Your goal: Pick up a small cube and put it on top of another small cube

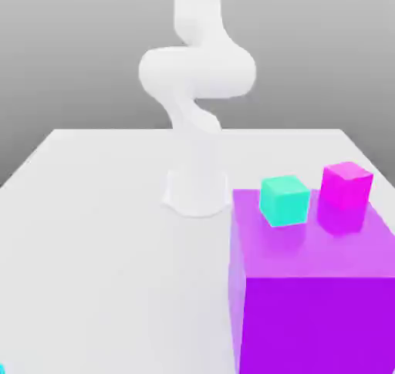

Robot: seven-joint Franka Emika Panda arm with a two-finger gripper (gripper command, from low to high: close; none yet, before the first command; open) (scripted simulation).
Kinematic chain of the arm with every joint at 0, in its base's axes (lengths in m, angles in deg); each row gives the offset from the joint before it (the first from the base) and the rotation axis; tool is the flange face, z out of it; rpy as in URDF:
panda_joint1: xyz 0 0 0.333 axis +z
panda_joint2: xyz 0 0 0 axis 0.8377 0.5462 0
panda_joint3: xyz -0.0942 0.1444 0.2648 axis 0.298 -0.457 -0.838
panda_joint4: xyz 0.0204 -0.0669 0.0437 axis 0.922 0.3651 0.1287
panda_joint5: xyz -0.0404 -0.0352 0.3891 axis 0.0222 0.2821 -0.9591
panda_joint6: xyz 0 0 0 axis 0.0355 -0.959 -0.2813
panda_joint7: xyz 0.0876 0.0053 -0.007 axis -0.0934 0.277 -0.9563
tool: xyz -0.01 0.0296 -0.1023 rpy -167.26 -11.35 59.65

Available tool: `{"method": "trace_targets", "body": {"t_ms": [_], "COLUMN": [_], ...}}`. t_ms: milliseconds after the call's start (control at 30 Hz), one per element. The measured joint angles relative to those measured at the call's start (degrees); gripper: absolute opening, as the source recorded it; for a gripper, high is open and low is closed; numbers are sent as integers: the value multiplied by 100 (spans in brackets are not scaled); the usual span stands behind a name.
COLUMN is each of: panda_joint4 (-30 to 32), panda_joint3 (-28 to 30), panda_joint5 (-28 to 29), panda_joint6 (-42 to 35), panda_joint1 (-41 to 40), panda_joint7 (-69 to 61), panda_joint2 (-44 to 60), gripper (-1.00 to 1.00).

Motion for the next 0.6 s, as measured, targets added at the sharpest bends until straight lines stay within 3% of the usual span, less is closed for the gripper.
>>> {"method": "trace_targets", "body": {"t_ms": [600], "panda_joint4": [-881], "panda_joint3": [1036], "panda_joint5": [-588], "panda_joint6": [574], "panda_joint1": [-508], "panda_joint7": [-667], "panda_joint2": [3772], "gripper": [0]}}
